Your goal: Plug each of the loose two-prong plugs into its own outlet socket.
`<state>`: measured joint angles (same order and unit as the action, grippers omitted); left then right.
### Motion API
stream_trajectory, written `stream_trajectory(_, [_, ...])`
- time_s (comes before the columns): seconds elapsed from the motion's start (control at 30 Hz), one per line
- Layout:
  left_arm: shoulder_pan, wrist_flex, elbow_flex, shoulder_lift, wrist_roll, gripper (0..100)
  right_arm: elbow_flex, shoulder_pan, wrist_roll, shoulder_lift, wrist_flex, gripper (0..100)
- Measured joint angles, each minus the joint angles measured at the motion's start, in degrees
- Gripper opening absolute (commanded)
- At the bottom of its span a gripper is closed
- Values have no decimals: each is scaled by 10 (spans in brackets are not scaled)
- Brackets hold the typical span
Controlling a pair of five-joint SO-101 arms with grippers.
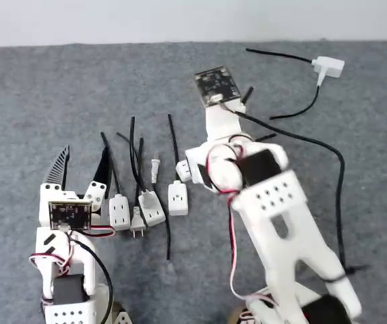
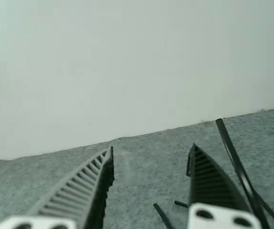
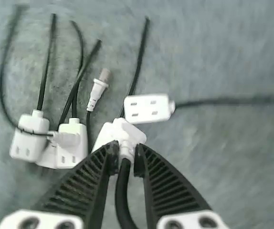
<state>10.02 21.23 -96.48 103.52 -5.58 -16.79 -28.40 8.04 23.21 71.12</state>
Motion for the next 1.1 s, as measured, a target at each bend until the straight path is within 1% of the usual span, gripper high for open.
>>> stream_trajectory(0.07, [-2,-6,-4,-1,0,238,0,-11,62,-33,0,6])
stream_trajectory(0.1, [-5,-6,-4,-1,0,238,2,-21,66,-48,0,7])
stream_trajectory(0.27, [-24,-7,-4,-17,0,238,40,-76,18,-105,13,7])
stream_trajectory(0.5, [-14,-31,-4,-30,0,238,84,-84,1,-160,85,7])
stream_trajectory(0.67, [-16,-31,-4,-40,0,239,105,-83,-80,-185,123,7])
stream_trajectory(0.83, [-16,-31,-4,-40,0,239,136,-84,-177,-185,135,7])
stream_trajectory(0.93, [-16,-31,-4,-40,0,239,142,-84,-192,-192,134,7])
stream_trajectory(1.1, [-16,-31,-4,-40,0,239,142,-84,-198,-218,98,7])
